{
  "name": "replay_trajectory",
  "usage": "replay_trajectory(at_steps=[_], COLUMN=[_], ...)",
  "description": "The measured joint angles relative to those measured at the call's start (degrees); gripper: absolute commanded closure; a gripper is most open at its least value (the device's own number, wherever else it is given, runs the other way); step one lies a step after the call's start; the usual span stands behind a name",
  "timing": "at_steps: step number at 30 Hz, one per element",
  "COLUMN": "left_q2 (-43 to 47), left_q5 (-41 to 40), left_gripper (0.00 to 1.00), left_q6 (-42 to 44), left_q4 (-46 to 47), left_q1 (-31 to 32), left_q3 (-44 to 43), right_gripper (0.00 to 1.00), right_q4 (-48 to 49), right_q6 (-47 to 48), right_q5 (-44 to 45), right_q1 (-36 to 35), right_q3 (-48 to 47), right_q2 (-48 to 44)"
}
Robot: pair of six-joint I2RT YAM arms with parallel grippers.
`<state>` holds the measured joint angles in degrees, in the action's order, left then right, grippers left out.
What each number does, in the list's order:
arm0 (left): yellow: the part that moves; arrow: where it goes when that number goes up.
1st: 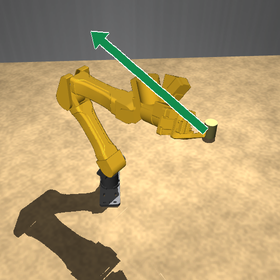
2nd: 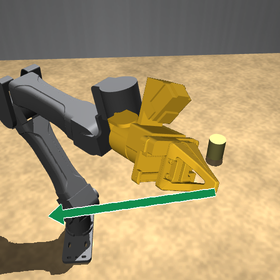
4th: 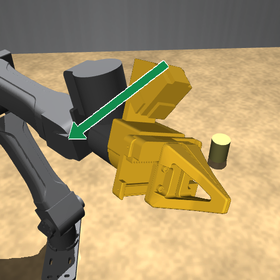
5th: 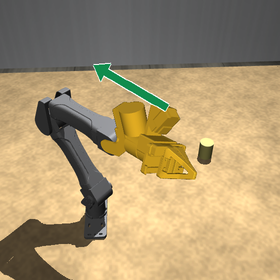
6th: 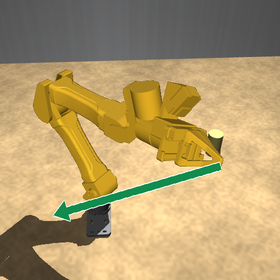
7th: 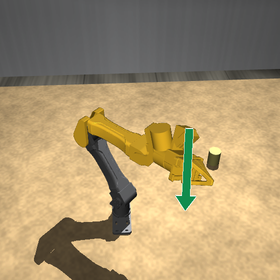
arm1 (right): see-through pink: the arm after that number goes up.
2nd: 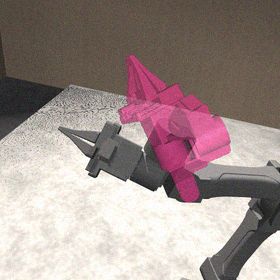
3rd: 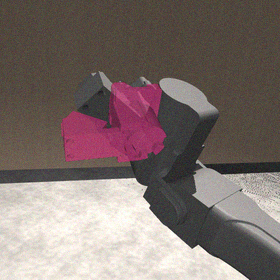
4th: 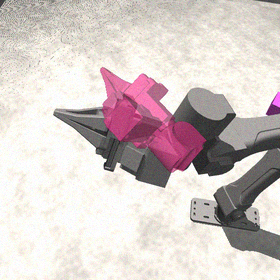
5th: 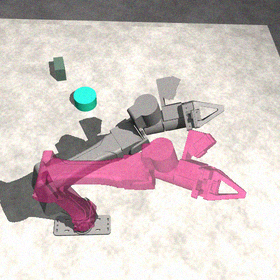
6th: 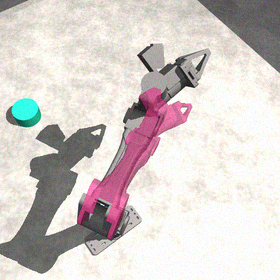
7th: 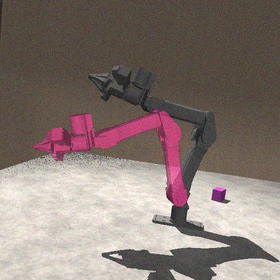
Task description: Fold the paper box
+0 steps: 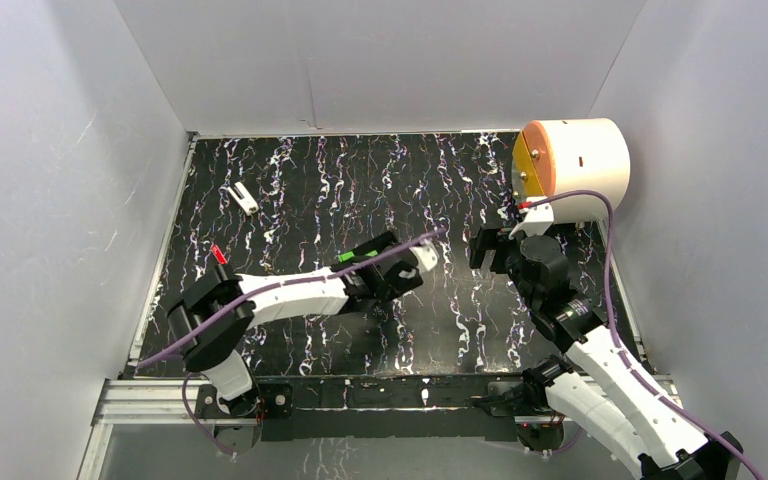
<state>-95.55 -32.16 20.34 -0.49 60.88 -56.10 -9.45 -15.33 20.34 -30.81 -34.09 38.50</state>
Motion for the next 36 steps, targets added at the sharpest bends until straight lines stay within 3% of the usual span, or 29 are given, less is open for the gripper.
replay_trajectory(at_steps=[8, 14, 25, 36], left_q2=[4.57, 11.21, 40.81, 68.35], left_q5=[4.07, 11.08, 21.99, 18.56], left_gripper=[0.06, 0.04, 0.03, 0.04], left_q6=[-15.15, -28.61, -40.98, -39.15], left_q4=[-5.95, -10.71, -10.78, -9.64], left_q1=[-11.26, -23.39, -44.04, -45.55], left_q3=[-4.74, -4.02, 9.66, 17.07], right_gripper=[0.02, 0.01, 0.02, 0.01], right_q4=[-2.91, -5.14, -8.7, -8.68], right_q6=[3.3, 4.72, 6.03, 8.13], right_q5=[3.87, 6.91, 13.2, 17.49], right_q1=[0.0, 0.0, 0.0, 0.0], right_q3=[-2.56, -3.76, -4.39, -4.39], right_q2=[0.13, -0.07, -5.75, -10.86])
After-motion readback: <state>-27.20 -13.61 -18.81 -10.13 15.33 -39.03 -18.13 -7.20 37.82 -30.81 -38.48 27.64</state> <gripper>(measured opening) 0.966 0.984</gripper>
